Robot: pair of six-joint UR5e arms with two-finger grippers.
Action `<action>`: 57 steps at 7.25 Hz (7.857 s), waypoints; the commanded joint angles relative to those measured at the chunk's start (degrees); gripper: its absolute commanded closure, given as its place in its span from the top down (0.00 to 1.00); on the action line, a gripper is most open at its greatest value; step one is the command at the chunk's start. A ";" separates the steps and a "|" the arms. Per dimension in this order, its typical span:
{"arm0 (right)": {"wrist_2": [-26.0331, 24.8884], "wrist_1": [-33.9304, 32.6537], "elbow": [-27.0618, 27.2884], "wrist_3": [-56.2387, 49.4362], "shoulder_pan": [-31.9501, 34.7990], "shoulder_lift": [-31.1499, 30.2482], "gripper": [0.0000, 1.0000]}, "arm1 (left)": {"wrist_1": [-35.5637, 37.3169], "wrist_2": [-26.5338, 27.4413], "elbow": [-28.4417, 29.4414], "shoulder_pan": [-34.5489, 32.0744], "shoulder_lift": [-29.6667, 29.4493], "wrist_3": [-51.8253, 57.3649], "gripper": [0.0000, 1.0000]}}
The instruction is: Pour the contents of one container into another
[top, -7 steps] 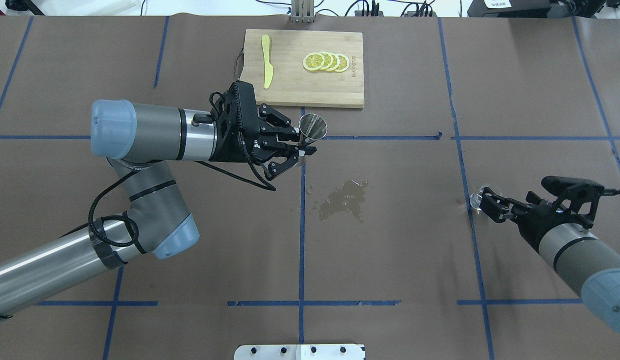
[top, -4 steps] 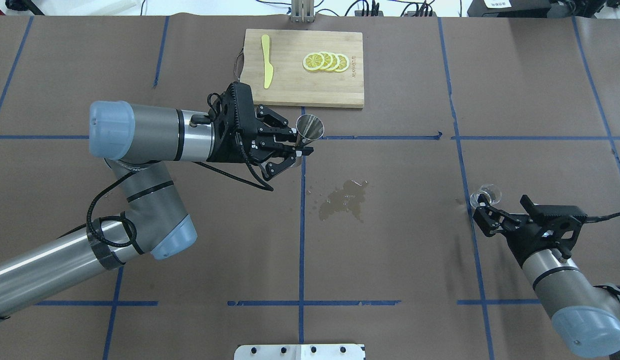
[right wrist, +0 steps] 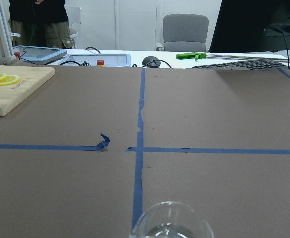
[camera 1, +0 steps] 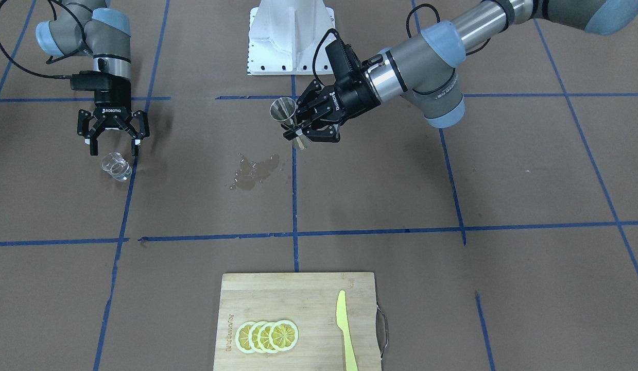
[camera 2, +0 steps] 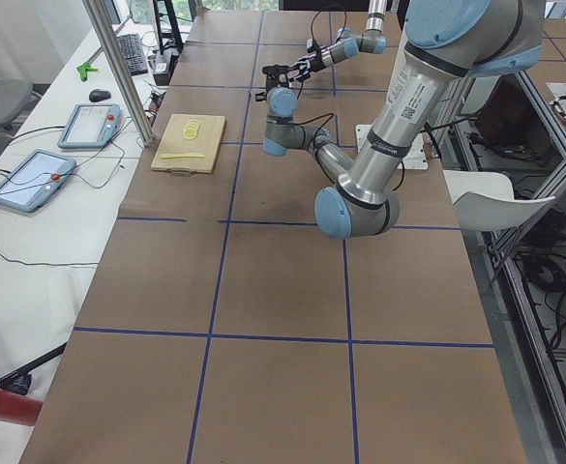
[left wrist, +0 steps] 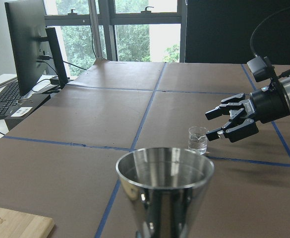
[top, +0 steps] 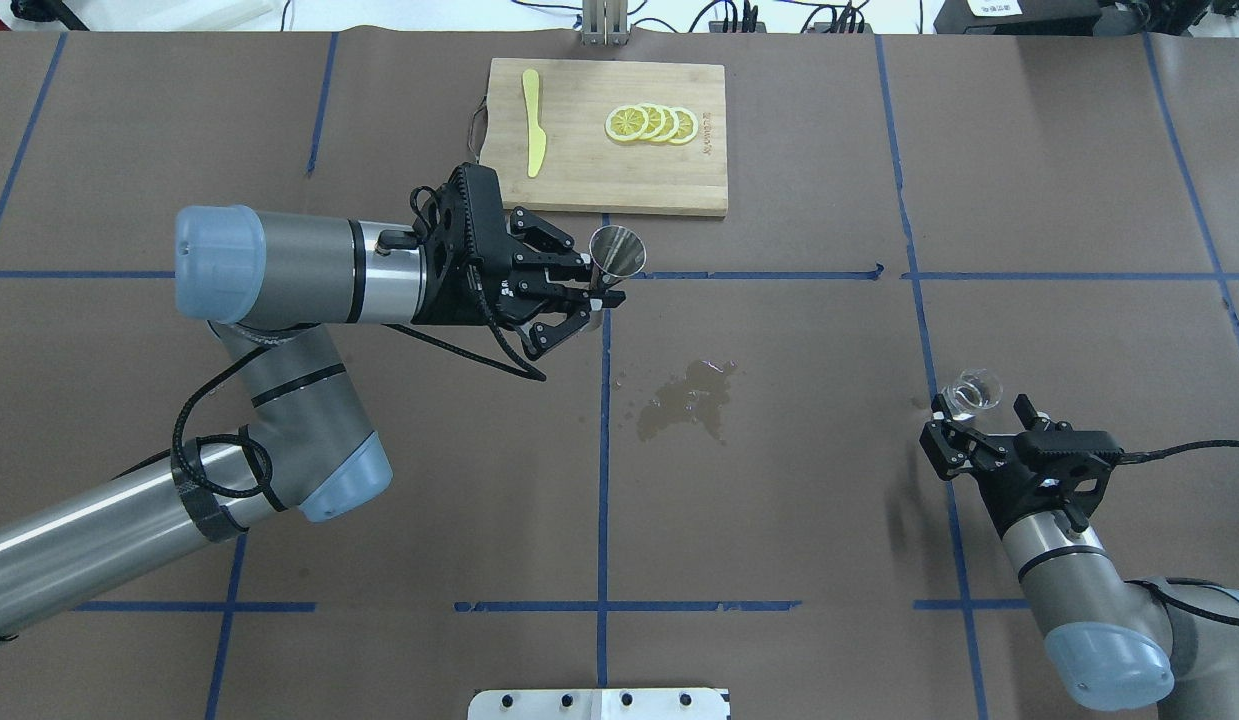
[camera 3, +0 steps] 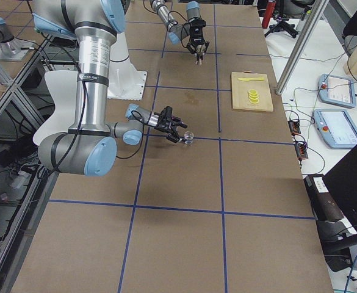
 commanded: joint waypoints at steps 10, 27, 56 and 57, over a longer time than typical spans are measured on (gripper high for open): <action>-1.54 0.01 -6.24 0.01 2.17 3.87 0.93 | -0.03 0.02 0.05 0.09 0.46 0.00 0.00; -6.99 8.36 -6.69 -8.15 4.10 8.07 0.00 | -0.12 0.11 0.05 0.09 0.46 0.00 0.00; 10.77 -36.55 14.94 -50.35 7.63 40.25 0.00 | -0.47 2.65 0.05 2.38 2.48 0.26 0.00; 9.28 -37.42 14.41 -51.83 6.75 41.30 0.00 | -0.47 2.65 0.05 2.38 2.48 0.26 0.00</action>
